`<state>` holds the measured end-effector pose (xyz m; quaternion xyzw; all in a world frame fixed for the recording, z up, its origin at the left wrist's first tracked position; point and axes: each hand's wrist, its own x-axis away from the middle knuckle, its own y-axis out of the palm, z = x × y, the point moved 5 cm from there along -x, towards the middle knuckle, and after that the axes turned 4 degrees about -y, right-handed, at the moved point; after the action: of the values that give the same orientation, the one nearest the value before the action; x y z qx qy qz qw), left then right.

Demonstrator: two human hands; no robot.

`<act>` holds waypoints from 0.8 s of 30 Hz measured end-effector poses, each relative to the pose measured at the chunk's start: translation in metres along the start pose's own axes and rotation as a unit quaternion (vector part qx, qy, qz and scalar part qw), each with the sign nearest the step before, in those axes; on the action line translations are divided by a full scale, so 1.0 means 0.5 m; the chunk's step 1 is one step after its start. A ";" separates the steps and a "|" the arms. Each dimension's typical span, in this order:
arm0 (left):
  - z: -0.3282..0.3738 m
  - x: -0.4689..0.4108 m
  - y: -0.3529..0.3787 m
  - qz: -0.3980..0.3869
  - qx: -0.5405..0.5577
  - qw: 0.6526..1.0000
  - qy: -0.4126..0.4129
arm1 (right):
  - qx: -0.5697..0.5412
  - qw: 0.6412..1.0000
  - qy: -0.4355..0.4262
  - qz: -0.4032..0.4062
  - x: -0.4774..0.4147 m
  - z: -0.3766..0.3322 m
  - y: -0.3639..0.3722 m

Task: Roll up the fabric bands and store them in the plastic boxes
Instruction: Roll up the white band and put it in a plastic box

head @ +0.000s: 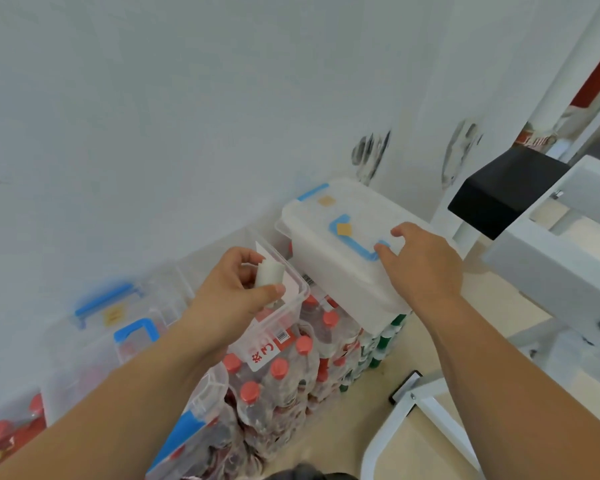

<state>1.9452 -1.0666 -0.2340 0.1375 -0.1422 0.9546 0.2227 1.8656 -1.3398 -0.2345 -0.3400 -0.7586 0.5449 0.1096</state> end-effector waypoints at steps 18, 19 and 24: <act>-0.033 -0.003 -0.127 0.142 -0.022 0.989 0.034 | -0.421 0.868 -0.022 -0.264 0.124 -0.371 0.139; -0.036 -0.008 -0.135 0.142 -0.035 0.989 0.029 | -0.410 0.873 -0.026 -0.265 0.121 -0.379 0.144; -0.034 -0.033 -0.190 0.115 -0.291 0.950 0.025 | -0.336 0.896 -0.060 -0.283 0.082 -0.391 0.185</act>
<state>2.0000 -0.9855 -0.2349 0.0261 -0.4227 0.8941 0.1456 1.9766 -1.1505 -0.2515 -0.0946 -0.9658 0.2230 0.0924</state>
